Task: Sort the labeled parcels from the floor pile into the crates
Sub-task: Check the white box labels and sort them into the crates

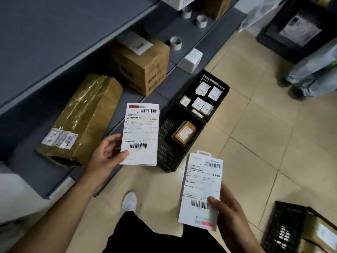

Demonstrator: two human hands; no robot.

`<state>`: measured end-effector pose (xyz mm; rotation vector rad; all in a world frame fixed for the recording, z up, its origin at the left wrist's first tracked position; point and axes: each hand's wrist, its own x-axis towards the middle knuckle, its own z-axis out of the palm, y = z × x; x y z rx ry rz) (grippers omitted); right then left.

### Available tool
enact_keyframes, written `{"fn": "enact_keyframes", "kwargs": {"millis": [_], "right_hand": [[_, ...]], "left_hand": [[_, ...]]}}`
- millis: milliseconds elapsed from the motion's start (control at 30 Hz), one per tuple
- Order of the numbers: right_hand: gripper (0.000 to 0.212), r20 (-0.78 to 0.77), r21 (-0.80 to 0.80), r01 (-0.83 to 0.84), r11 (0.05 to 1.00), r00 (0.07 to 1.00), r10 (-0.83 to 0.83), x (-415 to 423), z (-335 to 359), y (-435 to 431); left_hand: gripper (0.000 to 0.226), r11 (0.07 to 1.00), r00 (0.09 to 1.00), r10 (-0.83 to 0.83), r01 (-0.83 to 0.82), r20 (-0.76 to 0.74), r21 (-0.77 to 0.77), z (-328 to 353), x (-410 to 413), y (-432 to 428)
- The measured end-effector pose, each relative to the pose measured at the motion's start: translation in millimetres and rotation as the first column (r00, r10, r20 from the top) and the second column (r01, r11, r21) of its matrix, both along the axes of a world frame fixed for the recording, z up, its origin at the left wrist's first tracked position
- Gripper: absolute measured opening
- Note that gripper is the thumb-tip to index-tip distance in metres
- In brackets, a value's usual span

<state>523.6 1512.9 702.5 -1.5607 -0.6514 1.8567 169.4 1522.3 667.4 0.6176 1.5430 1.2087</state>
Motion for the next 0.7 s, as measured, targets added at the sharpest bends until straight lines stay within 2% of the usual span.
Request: {"fn": "enact_keyframes", "kwargs": {"millis": [133, 300, 400, 500, 600, 700], "right_hand": [[0.050, -0.058, -0.136, -0.173, 0.975, 0.984, 0.167, 16, -56, 70], [0.042, -0.028, -0.186, -0.357, 0.915, 0.933, 0.358, 51, -162, 177], [0.044, 0.051, -0.235, -0.373, 0.897, 0.917, 0.395, 57, -252, 243], [0.039, 0.056, -0.209, -0.431, 0.878, 0.891, 0.450, 32, -337, 279], [0.040, 0.024, -0.146, -0.444, 0.884, 0.892, 0.452, -4, -425, 289], [0.035, 0.024, -0.228, -0.372, 0.900, 0.922, 0.387, -41, -524, 275]], "left_hand": [[0.053, 0.977, 0.982, 0.190, -0.187, 0.017, -0.104, -45, 32, -5], [0.053, 0.862, 0.877, 0.480, -0.470, 0.005, -0.188, -122, 116, -1], [0.055, 0.818, 0.831, 0.555, -0.538, 0.035, -0.202, -179, 165, 19], [0.051, 0.751, 0.754, 0.649, -0.613, 0.102, -0.243, -241, 189, 39], [0.048, 0.706, 0.674, 0.706, -0.646, 0.216, -0.290, -296, 192, 61], [0.051, 0.679, 0.624, 0.734, -0.665, 0.269, -0.311, -347, 185, 67]]}}
